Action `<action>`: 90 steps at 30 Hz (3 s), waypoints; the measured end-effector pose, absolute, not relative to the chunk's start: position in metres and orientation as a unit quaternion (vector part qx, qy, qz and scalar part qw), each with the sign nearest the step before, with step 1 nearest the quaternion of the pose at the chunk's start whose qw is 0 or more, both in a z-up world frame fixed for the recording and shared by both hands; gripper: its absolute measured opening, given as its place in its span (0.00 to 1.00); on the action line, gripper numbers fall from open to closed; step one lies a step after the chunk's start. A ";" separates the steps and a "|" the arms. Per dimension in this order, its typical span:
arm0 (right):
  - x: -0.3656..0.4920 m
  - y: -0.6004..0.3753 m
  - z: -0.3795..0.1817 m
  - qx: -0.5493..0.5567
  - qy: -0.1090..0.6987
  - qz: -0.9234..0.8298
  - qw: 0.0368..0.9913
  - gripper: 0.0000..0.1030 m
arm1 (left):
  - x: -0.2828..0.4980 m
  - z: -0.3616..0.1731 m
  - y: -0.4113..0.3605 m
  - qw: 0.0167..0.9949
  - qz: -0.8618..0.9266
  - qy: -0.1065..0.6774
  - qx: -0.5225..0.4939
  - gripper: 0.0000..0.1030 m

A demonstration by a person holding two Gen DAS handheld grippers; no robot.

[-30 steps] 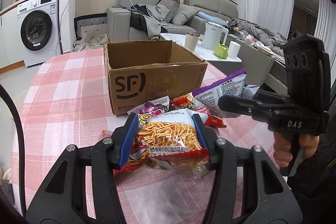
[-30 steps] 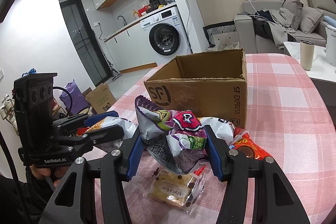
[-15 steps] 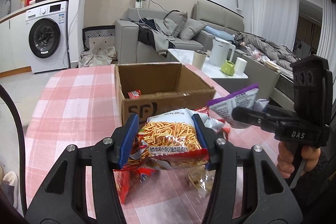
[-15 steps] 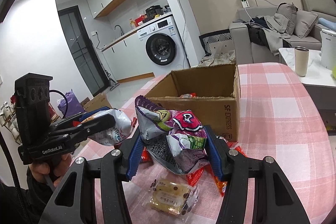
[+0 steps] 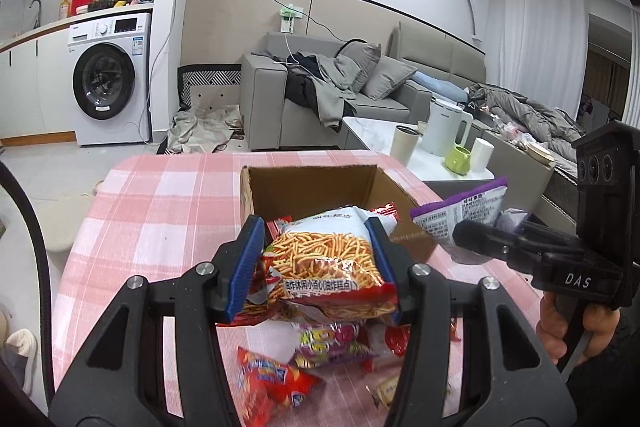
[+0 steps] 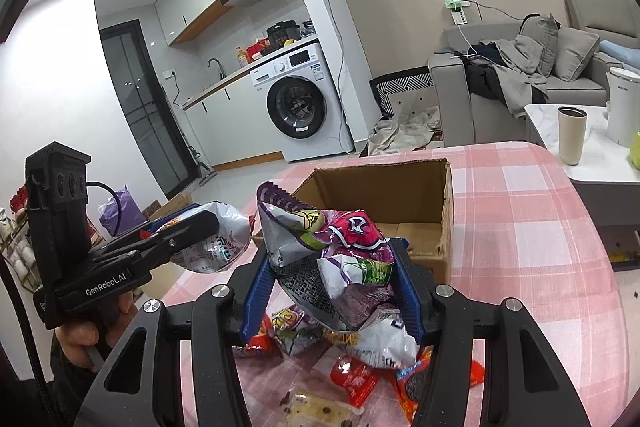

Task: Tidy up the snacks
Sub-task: 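Lift both bags and carry them over the cardboard box, then open both grippers to drop the bags into the box, then withdraw both grippers back toward the remaining snacks on the table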

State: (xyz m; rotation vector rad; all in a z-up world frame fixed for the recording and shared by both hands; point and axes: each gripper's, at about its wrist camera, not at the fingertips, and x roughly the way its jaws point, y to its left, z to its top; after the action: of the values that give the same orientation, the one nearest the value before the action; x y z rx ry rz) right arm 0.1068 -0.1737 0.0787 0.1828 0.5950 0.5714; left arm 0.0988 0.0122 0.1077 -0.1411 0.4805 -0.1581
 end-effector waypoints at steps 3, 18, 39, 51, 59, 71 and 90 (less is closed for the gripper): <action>0.117 -0.171 0.082 0.091 0.290 0.278 0.911 0.54 | 0.114 0.111 0.013 0.967 -0.071 0.235 -0.067 0.48; 0.180 -0.167 0.076 0.110 0.312 0.255 0.909 0.54 | 0.189 0.098 0.015 0.963 -0.053 0.256 -0.069 0.48; 0.211 -0.164 0.076 0.101 0.316 0.235 0.914 0.67 | 0.214 0.072 0.001 0.960 -0.045 0.273 -0.039 0.48; 0.182 -0.188 0.072 0.086 0.318 0.226 0.917 1.00 | 0.178 0.082 0.001 0.965 -0.049 0.257 -0.030 1.00; 0.158 -0.199 0.068 0.082 0.319 0.219 0.918 1.00 | 0.146 0.081 0.007 0.965 -0.048 0.254 -0.030 1.00; 0.124 -0.204 0.050 0.070 0.333 0.206 0.917 1.00 | 0.093 0.073 0.024 0.965 -0.045 0.256 -0.038 1.00; 0.111 -0.203 0.034 0.026 0.366 0.206 0.907 1.00 | 0.082 0.041 0.027 0.949 -0.048 0.311 -0.030 1.00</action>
State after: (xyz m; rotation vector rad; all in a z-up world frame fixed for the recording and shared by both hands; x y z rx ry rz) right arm 0.1112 -0.2029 0.0339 0.0532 0.7556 0.4256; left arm 0.0816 0.0272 0.0407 -0.0614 0.6330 -0.0983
